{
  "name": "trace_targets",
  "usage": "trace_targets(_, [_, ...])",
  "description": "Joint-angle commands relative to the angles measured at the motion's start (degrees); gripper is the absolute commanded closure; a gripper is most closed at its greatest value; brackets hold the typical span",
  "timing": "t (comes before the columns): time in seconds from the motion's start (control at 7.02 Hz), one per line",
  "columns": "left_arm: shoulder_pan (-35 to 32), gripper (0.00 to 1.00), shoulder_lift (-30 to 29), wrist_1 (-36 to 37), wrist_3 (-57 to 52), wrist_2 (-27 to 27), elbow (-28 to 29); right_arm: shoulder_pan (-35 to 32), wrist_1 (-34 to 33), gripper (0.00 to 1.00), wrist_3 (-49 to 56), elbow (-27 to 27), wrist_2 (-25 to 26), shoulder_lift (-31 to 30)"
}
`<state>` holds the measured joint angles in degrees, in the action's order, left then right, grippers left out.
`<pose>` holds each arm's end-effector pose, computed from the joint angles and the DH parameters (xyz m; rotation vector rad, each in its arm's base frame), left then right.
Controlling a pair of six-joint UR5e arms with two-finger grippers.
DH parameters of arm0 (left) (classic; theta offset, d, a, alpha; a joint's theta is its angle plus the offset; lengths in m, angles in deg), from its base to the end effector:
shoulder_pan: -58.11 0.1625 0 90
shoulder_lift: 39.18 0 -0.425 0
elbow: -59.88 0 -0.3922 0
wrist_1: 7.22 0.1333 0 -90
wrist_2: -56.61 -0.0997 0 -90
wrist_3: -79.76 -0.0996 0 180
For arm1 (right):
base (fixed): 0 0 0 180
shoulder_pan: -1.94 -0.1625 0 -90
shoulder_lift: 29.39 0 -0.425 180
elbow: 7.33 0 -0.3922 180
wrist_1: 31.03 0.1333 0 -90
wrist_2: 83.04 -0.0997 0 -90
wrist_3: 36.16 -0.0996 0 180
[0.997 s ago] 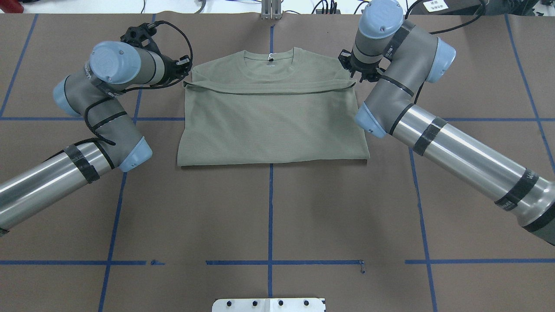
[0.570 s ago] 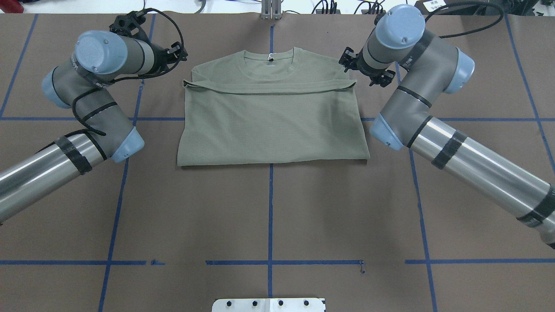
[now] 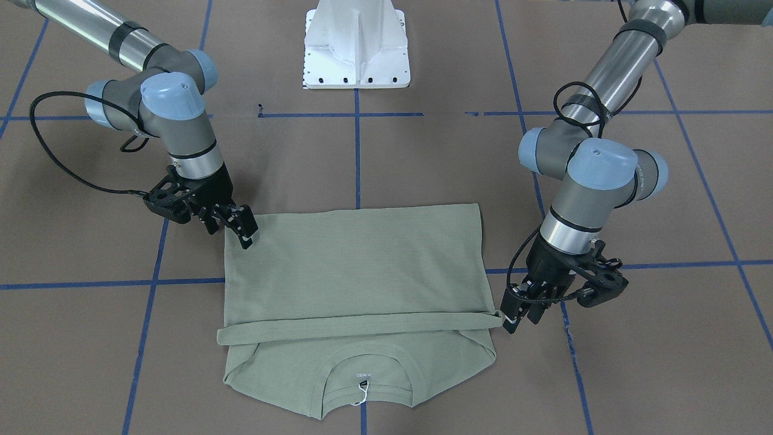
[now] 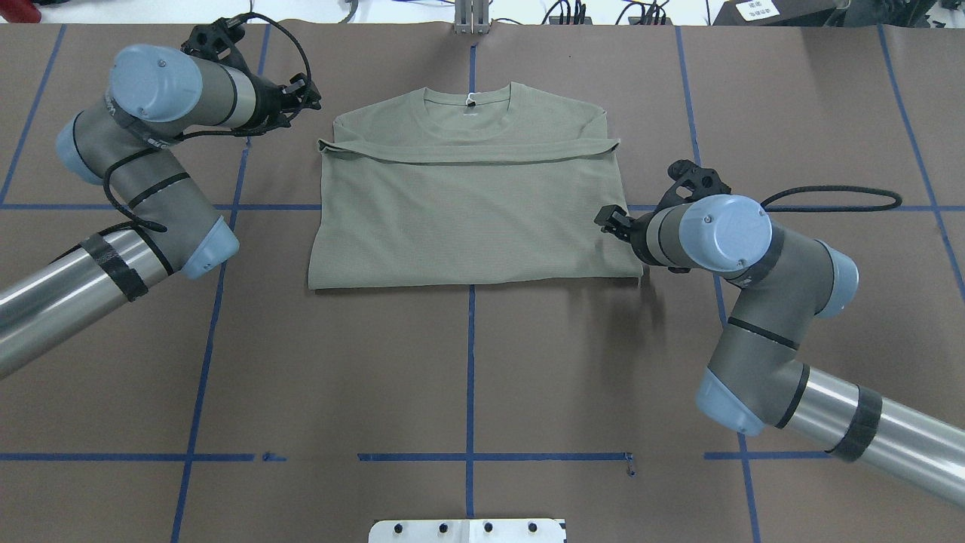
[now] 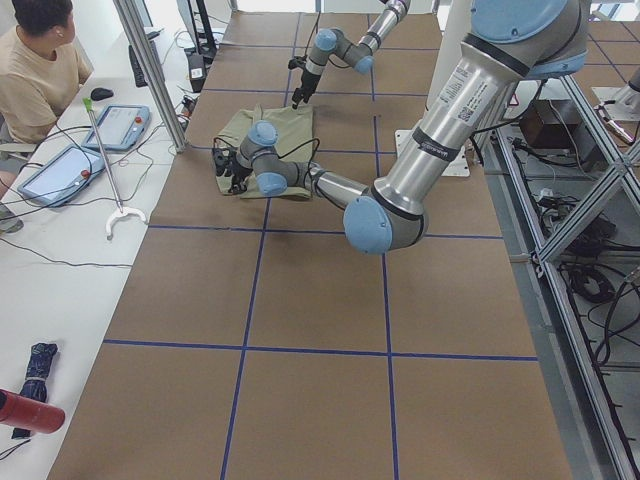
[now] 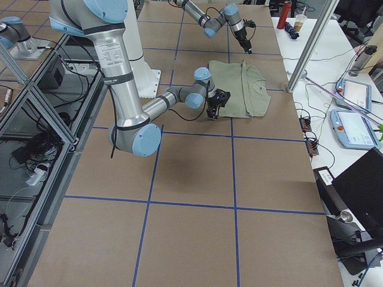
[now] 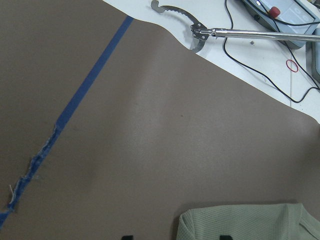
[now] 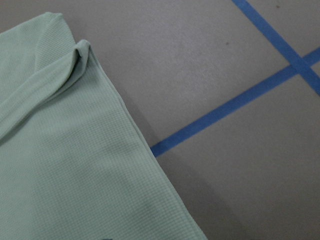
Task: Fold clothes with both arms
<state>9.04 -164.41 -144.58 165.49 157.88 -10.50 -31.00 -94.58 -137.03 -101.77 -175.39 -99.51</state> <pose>0.4088 -0.6452 0.3597 0.3394 1.0752 -0.5911 -0.4686 -0.4576 0.3864 0.1349 -0.8964 0.6948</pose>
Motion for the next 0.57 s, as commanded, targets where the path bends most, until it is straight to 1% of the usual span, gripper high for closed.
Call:
trace_targets(0.0, [0.0, 0.35, 0.0, 0.1, -0.2, 0.5, -0.2, 1.9, -0.1, 0.27, -3.5, -0.5, 1.1, -0.5])
trace_targets(0.14, [0.0, 0.35, 0.0, 0.0, -0.1, 0.5, -0.2, 1.8, -0.2, 0.35, -3.5, -1.8, 1.1, -1.3])
trace_targets(0.28, [0.0, 0.35, -0.2, 0.1, -0.1, 0.5, -0.2, 1.9, -0.5, 0.54, -3.5, -3.8, 1.0, -2.6])
trace_targets(0.43, [0.0, 0.35, -0.2, 0.2, 0.0, 0.5, -0.2, 1.9, -1.6, 0.97, -3.6, -4.3, 0.9, -2.7])
